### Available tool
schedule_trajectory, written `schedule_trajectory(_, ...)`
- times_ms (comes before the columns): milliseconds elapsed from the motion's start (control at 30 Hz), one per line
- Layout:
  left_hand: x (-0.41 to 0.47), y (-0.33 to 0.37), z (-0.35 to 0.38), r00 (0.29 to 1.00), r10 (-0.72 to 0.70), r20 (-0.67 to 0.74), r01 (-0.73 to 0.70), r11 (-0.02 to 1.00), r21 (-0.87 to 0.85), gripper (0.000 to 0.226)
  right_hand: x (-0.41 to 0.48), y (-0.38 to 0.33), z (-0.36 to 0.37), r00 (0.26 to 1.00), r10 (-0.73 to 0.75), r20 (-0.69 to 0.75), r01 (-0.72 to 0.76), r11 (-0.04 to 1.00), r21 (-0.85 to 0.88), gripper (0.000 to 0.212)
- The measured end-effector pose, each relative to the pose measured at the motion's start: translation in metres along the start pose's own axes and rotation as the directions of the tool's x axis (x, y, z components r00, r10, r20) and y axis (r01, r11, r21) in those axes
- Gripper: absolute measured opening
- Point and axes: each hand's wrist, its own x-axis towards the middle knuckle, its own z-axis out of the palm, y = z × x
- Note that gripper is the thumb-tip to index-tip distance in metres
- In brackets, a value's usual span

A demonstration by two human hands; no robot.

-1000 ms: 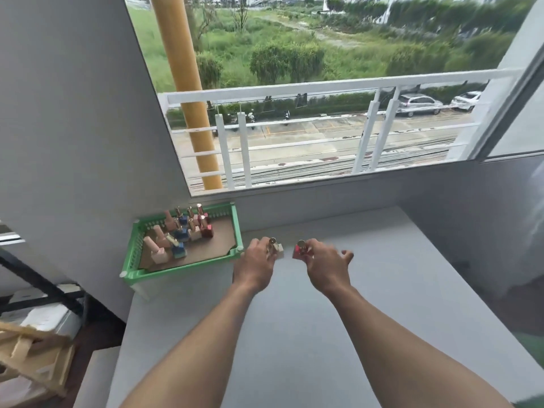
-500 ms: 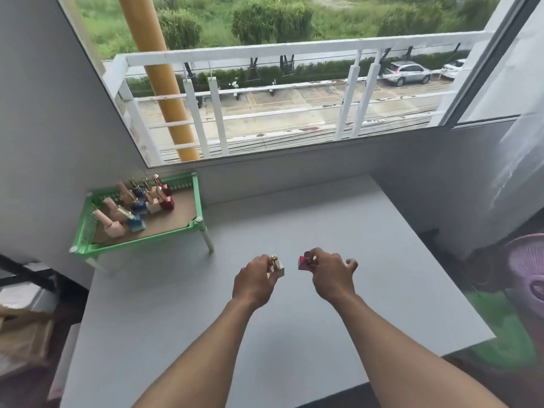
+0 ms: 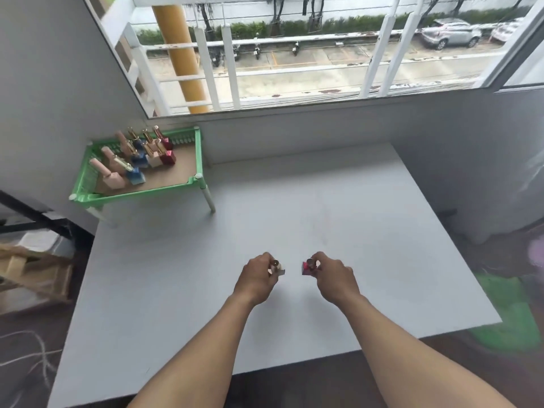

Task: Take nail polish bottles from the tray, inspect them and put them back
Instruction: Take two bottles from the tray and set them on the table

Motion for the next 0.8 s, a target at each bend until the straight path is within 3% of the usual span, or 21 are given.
schedule_trajectory(300,-0.011,-0.012,0.018,0.998,-0.037,0.048,0.036,0.999,0.03,0.017,-0.006,0.017,0.014,0.993,-0.009,0.117,0.007,1.0,0.013,0.014)
schedule_trajectory(800,-0.014,-0.018,0.026,0.998,-0.055,0.037,0.054,0.998,0.029,0.018,-0.004,0.023,0.018,0.988,-0.035,0.152,0.041,0.999,-0.033,0.021)
